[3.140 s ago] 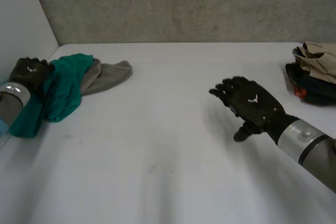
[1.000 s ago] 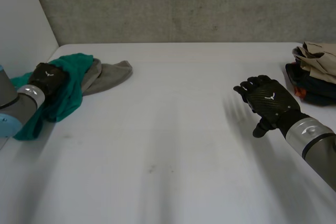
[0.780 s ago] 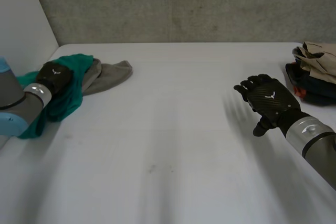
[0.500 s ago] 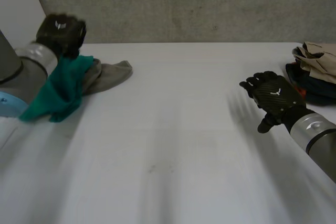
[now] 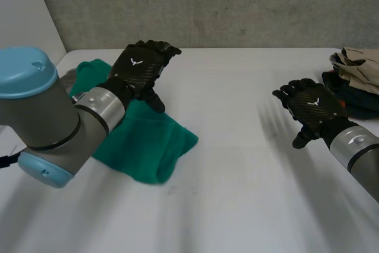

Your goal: Fold the laundry.

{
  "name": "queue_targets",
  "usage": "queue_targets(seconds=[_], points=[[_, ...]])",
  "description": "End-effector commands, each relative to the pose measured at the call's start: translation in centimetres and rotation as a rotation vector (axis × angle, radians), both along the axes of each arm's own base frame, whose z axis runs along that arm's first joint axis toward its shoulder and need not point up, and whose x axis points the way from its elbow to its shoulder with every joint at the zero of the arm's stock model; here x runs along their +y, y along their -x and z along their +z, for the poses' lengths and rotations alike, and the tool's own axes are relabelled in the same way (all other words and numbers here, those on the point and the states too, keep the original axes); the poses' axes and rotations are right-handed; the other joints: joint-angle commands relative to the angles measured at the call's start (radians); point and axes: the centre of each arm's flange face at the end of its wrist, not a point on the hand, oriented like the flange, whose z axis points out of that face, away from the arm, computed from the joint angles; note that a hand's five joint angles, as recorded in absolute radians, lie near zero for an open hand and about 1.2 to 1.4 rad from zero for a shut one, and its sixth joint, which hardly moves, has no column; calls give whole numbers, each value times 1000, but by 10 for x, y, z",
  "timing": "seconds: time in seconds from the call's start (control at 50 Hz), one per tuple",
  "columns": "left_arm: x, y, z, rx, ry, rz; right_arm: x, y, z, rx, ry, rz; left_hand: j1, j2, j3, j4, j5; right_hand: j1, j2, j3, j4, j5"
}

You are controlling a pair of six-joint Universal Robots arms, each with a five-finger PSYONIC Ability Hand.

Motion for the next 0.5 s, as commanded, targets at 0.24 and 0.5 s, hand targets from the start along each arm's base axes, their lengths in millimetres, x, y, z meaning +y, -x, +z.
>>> queue_targets(seconds=[0.24,0.5], points=[[-100,-99,-53,-476,70,298,1,-1,-2,8,-3,4,106,97,92,96,79,-66,-42,-33,-35,-48],[-130,-141,-104,-653,-26,411,2,-1,-3,10,-8,4,341,331,327,331,314,-66,-42,-33,-35,-48]])
